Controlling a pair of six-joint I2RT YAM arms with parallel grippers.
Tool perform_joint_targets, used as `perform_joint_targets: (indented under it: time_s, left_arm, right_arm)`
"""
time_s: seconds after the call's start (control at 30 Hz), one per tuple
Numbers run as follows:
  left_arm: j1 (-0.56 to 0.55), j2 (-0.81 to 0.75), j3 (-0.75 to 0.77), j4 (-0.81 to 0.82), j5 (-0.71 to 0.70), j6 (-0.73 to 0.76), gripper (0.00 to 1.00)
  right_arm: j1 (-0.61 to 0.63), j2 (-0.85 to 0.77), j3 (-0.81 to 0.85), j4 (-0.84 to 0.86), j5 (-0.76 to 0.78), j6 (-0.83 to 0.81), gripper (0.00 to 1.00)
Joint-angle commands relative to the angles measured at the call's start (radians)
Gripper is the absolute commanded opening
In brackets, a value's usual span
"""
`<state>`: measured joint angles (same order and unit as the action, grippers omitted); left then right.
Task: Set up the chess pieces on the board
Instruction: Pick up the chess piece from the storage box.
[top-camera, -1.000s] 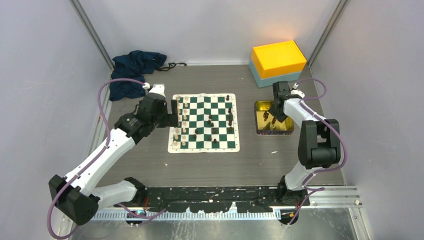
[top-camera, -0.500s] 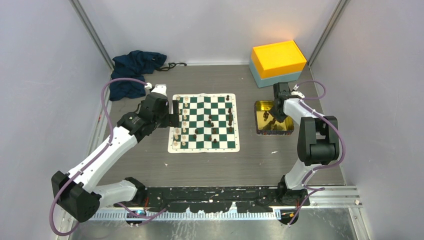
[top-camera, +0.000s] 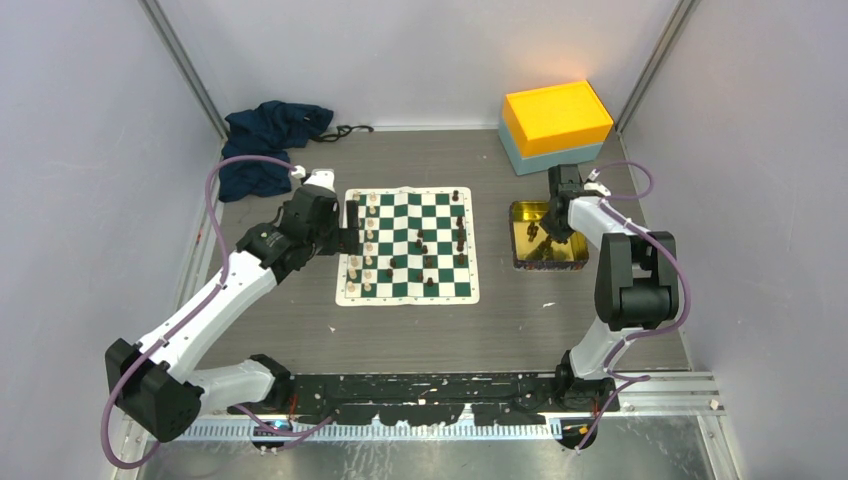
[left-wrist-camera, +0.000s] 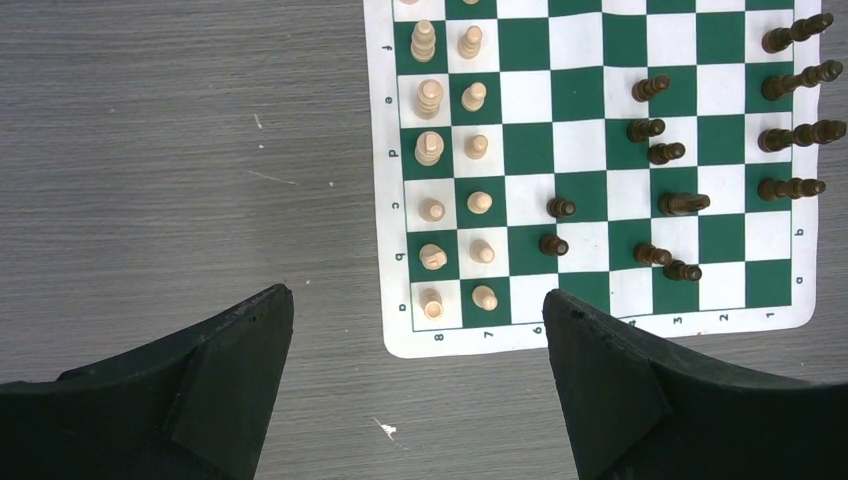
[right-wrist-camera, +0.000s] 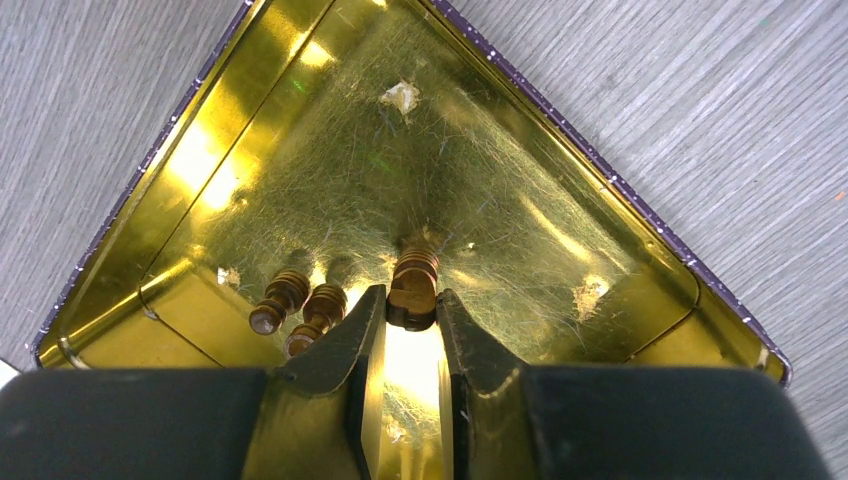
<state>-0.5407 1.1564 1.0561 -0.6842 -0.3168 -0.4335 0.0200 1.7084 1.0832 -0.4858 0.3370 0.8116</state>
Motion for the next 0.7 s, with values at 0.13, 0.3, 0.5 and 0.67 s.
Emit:
perform_joint_targets:
  time_s: [0.13, 0.3, 0.5, 0.67]
  left_arm:
    - [0.005, -0.003, 0.018, 0.052, 0.0, 0.01, 0.96]
    - [0.005, -0.006, 0.016, 0.051, 0.003, 0.009, 0.96]
    - [0.005, -0.007, 0.016, 0.051, 0.008, 0.006, 0.96]
    - [0.005, -0.01, 0.014, 0.051, 0.008, 0.006, 0.96]
  right_arm:
    - [-0.006, -0.065, -0.059, 0.104, -0.018, 0.071, 0.01]
    - [-0.039, -0.133, -0.177, 0.219, -0.042, 0.161, 0.01]
    - [-0.041, -0.21, -0.256, 0.273, -0.002, 0.221, 0.0]
    - [-0.042, -0.277, -0.304, 0.355, 0.014, 0.218, 0.0]
